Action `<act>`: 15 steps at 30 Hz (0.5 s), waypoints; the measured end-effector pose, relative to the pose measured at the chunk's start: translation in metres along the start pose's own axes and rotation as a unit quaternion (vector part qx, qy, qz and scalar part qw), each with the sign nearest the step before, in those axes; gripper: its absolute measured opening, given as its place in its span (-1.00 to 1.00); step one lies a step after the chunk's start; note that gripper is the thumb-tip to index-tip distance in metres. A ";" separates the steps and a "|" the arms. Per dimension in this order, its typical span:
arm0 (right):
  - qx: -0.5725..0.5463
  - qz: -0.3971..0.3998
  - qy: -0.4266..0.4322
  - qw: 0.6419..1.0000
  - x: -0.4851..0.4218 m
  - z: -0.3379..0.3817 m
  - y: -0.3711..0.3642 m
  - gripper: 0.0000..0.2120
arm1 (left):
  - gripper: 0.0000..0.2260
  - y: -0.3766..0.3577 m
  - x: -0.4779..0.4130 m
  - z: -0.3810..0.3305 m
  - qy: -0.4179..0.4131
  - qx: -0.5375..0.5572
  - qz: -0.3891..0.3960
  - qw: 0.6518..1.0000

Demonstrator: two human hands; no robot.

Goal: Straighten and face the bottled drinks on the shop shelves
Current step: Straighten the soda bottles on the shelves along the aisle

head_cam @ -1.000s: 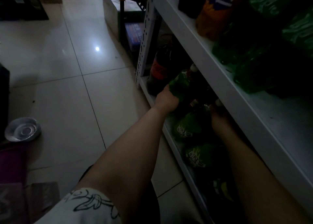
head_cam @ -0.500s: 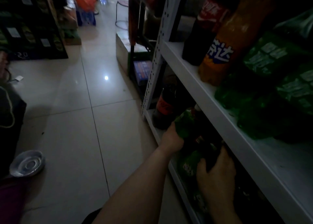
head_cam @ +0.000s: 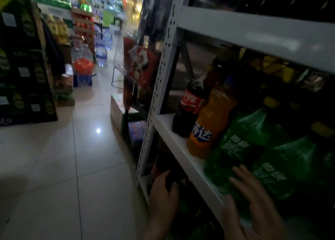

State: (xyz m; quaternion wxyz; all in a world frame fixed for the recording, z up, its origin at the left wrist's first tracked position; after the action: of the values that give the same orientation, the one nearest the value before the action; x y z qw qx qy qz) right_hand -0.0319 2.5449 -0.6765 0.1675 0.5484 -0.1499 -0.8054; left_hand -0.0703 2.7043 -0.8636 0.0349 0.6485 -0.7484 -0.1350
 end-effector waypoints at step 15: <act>-0.073 -0.243 -0.315 0.914 0.015 -0.079 0.030 -0.39 | -0.57 0.001 0.059 -0.134 -0.199 0.038 0.110 0.973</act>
State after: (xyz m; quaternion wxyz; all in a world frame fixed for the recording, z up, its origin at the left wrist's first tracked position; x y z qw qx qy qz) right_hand 0.0397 2.5066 -0.7043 -0.0501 0.2716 0.0023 -0.9611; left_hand -0.0501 2.6254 -0.7422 -0.1251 0.5234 -0.8113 -0.2284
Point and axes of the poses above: each hand's wrist, its own x-axis away from the middle knuckle, its own y-axis out of the back of the hand, z = x × y, the point moved 2 cm from there along -x, towards the middle knuckle, and after that the axes turned 6 degrees about -z, right-handed, at the moved point
